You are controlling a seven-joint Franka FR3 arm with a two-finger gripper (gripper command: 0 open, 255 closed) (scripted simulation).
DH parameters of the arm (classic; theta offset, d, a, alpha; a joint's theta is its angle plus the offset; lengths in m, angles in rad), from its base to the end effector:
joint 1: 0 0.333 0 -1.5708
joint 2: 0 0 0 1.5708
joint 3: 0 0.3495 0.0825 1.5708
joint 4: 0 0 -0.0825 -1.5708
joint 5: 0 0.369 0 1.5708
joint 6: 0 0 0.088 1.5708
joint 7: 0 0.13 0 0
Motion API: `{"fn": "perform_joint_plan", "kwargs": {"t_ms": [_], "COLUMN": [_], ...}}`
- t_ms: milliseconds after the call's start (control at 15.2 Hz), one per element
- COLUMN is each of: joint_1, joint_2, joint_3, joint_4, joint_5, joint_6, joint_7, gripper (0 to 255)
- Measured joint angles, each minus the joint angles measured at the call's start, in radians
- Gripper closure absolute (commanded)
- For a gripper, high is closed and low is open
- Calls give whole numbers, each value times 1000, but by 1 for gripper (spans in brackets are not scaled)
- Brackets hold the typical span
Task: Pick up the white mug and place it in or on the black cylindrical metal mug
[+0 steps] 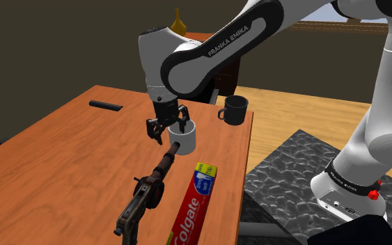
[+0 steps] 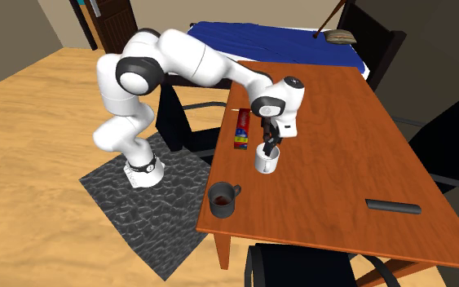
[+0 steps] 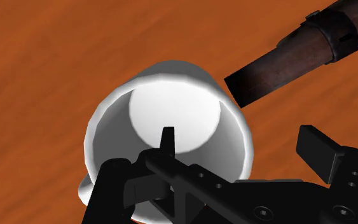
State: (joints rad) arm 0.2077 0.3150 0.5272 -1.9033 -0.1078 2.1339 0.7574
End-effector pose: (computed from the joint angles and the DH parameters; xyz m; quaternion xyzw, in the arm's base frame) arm 0.4671 0.3874 0.3694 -0.9992 -0.0093 0.0368 0.0116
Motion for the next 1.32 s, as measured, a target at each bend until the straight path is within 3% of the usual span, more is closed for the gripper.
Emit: {"fn": "perform_joint_plan", "kwargs": {"t_ms": [396, 462, 1320], "joint_1": [1, 1, -3], "joint_2": [5, 5, -9], "joint_3": [-1, -1, 2], "joint_4": [-5, -5, 6], "joint_5": [-3, -3, 5], "joint_6": [10, 10, -13], "joint_7": [2, 2, -4], "gripper": [0, 255, 255]}}
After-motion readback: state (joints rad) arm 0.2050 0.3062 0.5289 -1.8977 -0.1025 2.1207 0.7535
